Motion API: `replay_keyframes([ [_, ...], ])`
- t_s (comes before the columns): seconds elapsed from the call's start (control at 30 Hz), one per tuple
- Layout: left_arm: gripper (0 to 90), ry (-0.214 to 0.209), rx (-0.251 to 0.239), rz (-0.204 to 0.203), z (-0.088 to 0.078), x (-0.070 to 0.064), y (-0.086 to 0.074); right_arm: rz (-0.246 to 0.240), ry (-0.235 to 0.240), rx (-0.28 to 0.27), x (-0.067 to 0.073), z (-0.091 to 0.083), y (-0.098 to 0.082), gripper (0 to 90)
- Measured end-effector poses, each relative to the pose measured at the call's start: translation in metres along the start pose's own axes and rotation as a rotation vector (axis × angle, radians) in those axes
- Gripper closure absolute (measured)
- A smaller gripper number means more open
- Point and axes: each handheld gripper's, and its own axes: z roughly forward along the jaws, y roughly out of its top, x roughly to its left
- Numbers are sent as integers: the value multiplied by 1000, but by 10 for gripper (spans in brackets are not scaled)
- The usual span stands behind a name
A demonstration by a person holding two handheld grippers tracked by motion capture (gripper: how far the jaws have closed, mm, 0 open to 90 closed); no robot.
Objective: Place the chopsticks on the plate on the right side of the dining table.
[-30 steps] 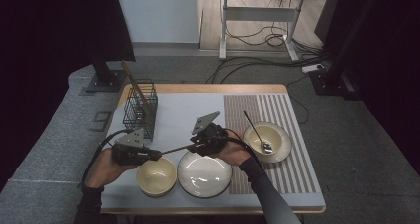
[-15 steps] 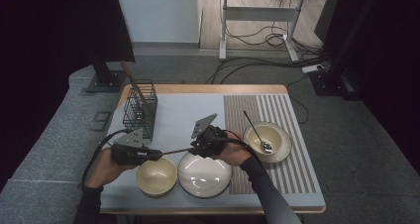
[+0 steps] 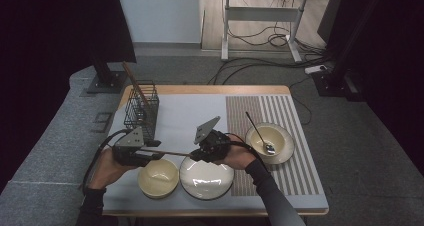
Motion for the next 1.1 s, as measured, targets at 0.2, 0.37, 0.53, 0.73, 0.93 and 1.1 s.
replay_keyframes([
  [0.2,288,57,2,-43,2,0,-1,7,-31,10,1,-1,-1,839],
  [0.37,178,91,-1,-86,2,2,-4,16,-63,14,0,-3,-5,838],
  [0.53,141,109,-25,-137,-1,4,-11,29,-75,17,-1,-6,-7,838],
  [0.73,92,150,-67,-212,-9,7,-26,41,-102,31,-2,-9,-11,838],
  [0.93,18,191,-62,-242,-11,6,-35,64,-130,34,-3,-13,-15,837],
  [1.1,0,224,-56,-276,-12,6,-45,82,-157,34,-3,-17,-20,837],
])
